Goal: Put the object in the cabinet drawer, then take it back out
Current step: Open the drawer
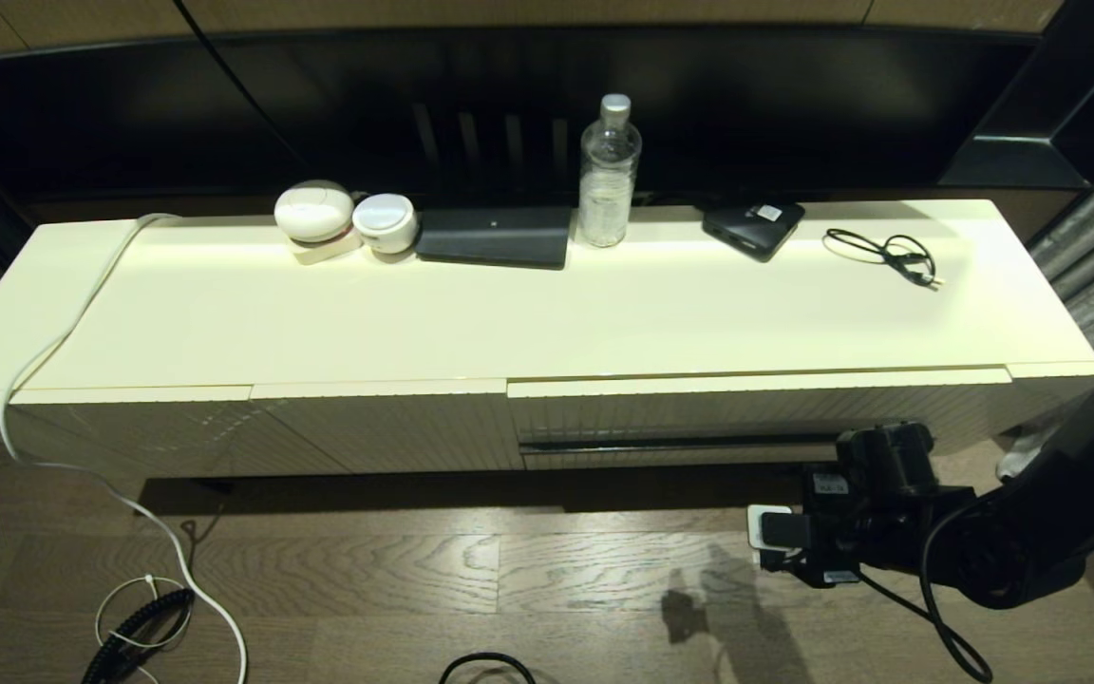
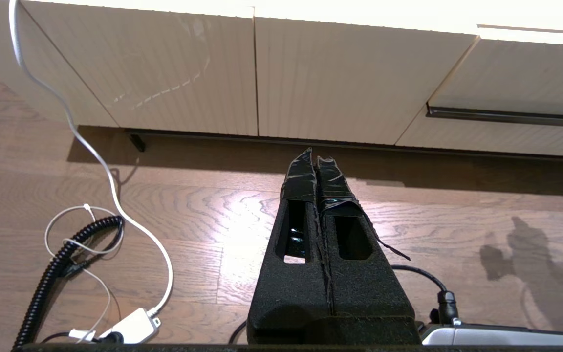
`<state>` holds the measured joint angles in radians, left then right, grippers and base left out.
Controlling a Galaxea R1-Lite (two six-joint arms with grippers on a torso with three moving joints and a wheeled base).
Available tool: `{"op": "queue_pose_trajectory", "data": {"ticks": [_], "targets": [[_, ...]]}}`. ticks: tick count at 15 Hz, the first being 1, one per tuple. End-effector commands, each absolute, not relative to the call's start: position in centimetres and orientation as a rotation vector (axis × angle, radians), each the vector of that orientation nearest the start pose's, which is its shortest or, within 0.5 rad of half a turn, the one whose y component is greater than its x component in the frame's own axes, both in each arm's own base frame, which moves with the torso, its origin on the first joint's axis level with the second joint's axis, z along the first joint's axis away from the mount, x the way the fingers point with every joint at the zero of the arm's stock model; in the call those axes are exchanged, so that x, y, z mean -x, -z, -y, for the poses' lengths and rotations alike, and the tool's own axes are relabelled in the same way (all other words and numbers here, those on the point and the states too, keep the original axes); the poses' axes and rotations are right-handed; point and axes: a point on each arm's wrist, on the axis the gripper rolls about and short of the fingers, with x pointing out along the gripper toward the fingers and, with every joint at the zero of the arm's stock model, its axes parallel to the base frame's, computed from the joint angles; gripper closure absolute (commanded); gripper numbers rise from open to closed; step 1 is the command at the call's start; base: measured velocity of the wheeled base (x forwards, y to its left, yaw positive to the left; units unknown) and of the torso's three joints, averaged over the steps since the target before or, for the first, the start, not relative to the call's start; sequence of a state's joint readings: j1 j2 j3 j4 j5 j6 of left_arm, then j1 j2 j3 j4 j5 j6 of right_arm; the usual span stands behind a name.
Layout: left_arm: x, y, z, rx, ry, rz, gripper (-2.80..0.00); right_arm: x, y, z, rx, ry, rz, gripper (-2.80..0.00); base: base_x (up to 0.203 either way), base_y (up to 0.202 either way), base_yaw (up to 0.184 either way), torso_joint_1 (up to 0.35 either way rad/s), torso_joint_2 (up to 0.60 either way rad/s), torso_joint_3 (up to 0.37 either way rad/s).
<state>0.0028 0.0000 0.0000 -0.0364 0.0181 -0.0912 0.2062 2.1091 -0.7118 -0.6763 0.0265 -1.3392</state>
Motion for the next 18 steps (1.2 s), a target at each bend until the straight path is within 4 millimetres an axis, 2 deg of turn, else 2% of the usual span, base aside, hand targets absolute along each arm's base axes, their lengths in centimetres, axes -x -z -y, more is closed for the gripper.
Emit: {"op": "queue_pose_trajectory", "data": {"ticks": [1, 18], "targets": [[2.3, -7.9, 0.0, 0.092, -0.02, 0.039, 0.0, -33.4, -2.4, -6.9, 1.344, -0.666, -0.464, -2.8, 0.0, 0.0, 0.0, 0.0, 0.0, 0.0], [2.3, -7.9, 0.0, 0.092, -0.02, 0.039, 0.0, -36.7, -2.1, -7.1, 1.338, -0.566, -0.416, -2.8, 0.0, 0.0, 0.0, 0.0, 0.0, 0.0]]}}
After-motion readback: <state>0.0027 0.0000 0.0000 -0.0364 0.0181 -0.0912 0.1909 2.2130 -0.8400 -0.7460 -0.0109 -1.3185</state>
